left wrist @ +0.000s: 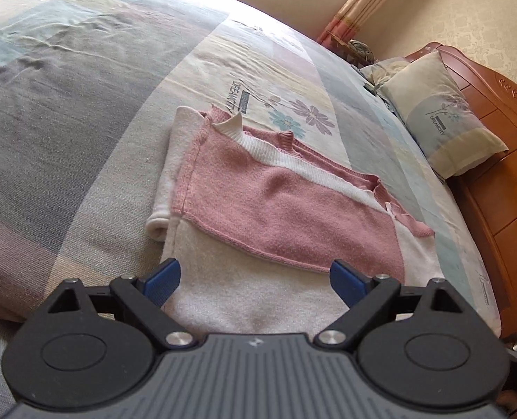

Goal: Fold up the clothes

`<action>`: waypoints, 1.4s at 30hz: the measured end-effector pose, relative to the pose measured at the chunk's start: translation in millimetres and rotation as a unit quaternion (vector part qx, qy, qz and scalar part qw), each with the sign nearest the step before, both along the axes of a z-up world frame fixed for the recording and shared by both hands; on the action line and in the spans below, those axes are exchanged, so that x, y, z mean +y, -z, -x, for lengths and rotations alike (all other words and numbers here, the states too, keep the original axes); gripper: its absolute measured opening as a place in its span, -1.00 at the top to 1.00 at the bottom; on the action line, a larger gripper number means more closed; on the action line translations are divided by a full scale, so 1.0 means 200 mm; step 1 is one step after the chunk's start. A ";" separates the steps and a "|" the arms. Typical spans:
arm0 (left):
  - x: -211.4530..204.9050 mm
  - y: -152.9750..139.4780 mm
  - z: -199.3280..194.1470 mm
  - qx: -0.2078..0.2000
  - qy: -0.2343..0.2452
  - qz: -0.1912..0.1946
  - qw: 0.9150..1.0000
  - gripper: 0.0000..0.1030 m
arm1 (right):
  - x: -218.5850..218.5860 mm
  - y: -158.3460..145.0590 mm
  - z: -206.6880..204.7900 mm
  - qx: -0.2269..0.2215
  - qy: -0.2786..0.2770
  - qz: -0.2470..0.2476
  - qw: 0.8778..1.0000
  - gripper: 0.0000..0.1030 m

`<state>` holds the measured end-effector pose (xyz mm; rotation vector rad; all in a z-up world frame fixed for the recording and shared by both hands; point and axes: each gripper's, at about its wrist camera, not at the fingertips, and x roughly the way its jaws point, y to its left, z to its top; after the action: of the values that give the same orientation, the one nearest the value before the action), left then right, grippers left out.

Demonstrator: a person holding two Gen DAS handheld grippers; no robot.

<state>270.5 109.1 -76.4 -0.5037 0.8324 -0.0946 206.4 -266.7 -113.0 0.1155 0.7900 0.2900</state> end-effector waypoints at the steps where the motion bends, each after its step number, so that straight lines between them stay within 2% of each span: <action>1: 0.00 0.00 -0.01 0.001 0.002 0.002 1.000 -0.80 | -0.01 0.00 0.01 0.001 0.001 -0.005 1.000 -1.00; 4: -0.02 0.04 -0.03 0.019 0.007 0.010 1.000 -0.80 | -0.04 0.02 0.02 0.010 0.010 -0.016 1.000 -1.00; 6: -0.04 0.07 -0.03 0.033 0.009 0.002 0.999 -0.80 | -0.07 0.03 0.02 0.016 0.017 -0.023 0.999 -1.00; 11: -0.11 0.00 -0.02 0.011 0.039 -0.023 0.999 -0.80 | -0.12 0.05 0.04 0.030 0.033 -0.042 0.998 -1.00; 13: -0.15 -0.01 -0.03 0.009 0.050 -0.028 0.998 -0.80 | -0.12 0.03 0.05 0.009 0.026 -0.037 0.999 -1.00; 15: -0.17 0.02 -0.05 0.019 0.057 -0.027 0.998 -0.80 | -0.13 0.01 0.06 -0.005 0.025 -0.035 0.999 -1.00; 19: -0.20 0.10 -0.09 0.048 0.064 -0.027 0.996 -0.80 | -0.18 0.07 0.02 0.021 0.042 -0.059 0.997 -1.00; 21: -0.19 0.08 -0.09 0.042 0.069 -0.018 0.997 -0.80 | -0.18 0.08 0.02 0.024 0.044 -0.062 0.997 -1.00; 24: -0.16 0.02 -0.14 0.016 0.072 -0.002 0.997 -0.80 | -0.16 0.02 -0.01 0.011 0.040 -0.056 0.998 -1.00; 29: -0.19 -0.06 -0.30 -0.012 0.096 -0.029 0.995 -0.80 | -0.09 -0.07 -0.15 -0.015 0.027 -0.064 0.997 -1.00; 32: -0.23 -0.04 -0.40 -0.016 0.113 -0.037 0.993 -0.80 | -0.02 -0.11 -0.28 -0.025 0.012 -0.071 0.997 -1.00; 36: -0.28 0.05 -0.48 0.009 0.124 -0.041 0.991 -0.80 | 0.11 -0.05 -0.41 -0.004 -0.011 -0.059 0.998 -1.00; 38: -0.29 0.11 -0.51 0.023 0.125 -0.038 0.991 -0.80 | 0.16 0.02 -0.45 0.024 -0.020 -0.058 0.998 -1.00; 40: -0.29 0.14 -0.51 0.022 0.128 -0.038 0.991 -0.83 | 0.19 0.09 -0.46 0.036 -0.022 -0.043 0.998 -1.00; 42: -0.29 0.15 -0.51 0.015 0.138 -0.034 0.990 -0.91 | 0.22 0.10 -0.43 0.019 -0.032 -0.021 0.999 -1.00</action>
<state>372.3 51.5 -105.4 -0.3238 0.9277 -0.3123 291.8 -222.8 -132.7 0.1351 0.8262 0.3647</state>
